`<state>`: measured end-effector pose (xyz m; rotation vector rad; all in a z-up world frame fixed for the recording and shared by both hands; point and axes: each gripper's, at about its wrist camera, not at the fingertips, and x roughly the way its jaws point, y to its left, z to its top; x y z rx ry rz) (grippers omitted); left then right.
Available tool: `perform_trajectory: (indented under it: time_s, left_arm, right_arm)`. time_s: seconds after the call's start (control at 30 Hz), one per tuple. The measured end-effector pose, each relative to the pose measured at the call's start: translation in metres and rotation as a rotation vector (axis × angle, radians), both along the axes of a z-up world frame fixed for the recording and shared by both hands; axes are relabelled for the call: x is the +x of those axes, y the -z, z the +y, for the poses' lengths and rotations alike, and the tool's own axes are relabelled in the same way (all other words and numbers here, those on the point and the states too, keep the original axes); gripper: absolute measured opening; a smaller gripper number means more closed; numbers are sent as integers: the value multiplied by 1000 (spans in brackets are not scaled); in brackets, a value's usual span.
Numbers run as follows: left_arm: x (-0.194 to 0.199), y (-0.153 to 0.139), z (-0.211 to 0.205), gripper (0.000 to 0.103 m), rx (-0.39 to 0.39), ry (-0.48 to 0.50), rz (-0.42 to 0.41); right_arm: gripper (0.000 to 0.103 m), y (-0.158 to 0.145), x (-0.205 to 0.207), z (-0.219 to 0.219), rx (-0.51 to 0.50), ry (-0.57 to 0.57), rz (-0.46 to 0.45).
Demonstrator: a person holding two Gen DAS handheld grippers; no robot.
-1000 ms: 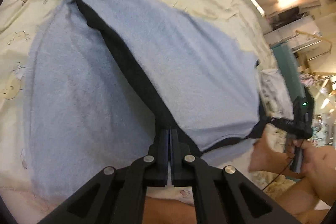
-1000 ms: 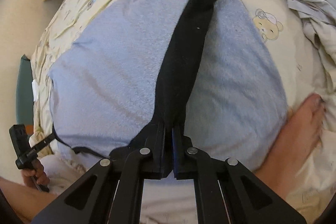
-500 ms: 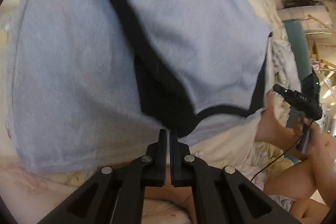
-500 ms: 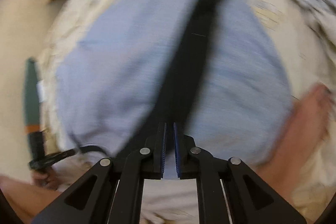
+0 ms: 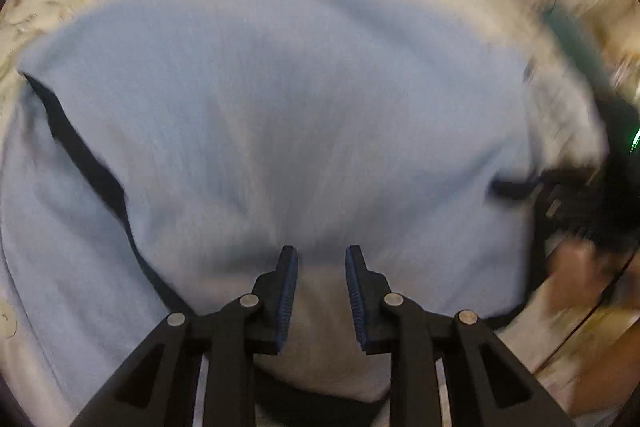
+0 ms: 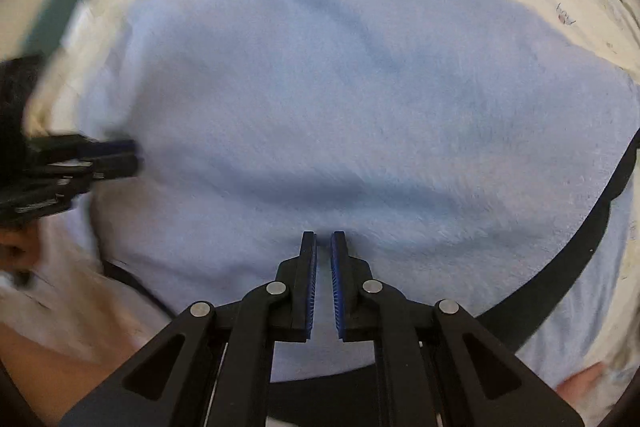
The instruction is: Fold clothes
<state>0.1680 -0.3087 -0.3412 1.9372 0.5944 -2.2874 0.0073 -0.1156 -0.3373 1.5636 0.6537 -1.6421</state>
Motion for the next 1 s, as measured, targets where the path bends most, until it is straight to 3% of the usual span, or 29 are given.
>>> perform_trajectory:
  time_s: [0.07,0.23,0.37,0.47,0.57,0.67,0.7,0.73,0.8,0.87,0.93,1.0]
  left_arm:
    - [15,6,6,25,-23,37,-16]
    - [48,5,-6,25,20,-15,-18]
    - [46,-8,-6,25,19,-61,-7]
    - [37,-36,-4,28,-7,-36,51]
    - [29,-64,-12,36,-49,-10,106]
    - [22,-86,-24,36,-57,20,137]
    - [18,-94,-26,36,-57,33,144]
    - [10,-101,-23,36,-56,79,137]
    - [-8,-117,-16,36,-54,191,112]
    - [-29,-135,-4,36,-79,324,98]
    - [-50,-158,16,36,-160,477,107]
    - [-60,-184,34,36,-236,576,131]
  right_arm:
    - [6,9,-3,25,14,-8,0]
    - [2,9,-19,90,20,100,-23]
    - [6,6,-24,101,47,156,-61]
    - [7,-19,-19,96,83,103,-6]
    - [7,-53,-32,112,31,227,-27]
    - [8,-88,-42,128,-59,355,-77]
    - [12,-98,-41,127,-49,341,-64]
    - [24,-107,-38,123,-27,310,-42]
    - [29,-126,-32,115,18,246,2]
    - [41,-146,-27,103,108,124,29]
    - [92,-167,-20,92,190,-26,57]
    - [94,-189,-9,82,249,-208,90]
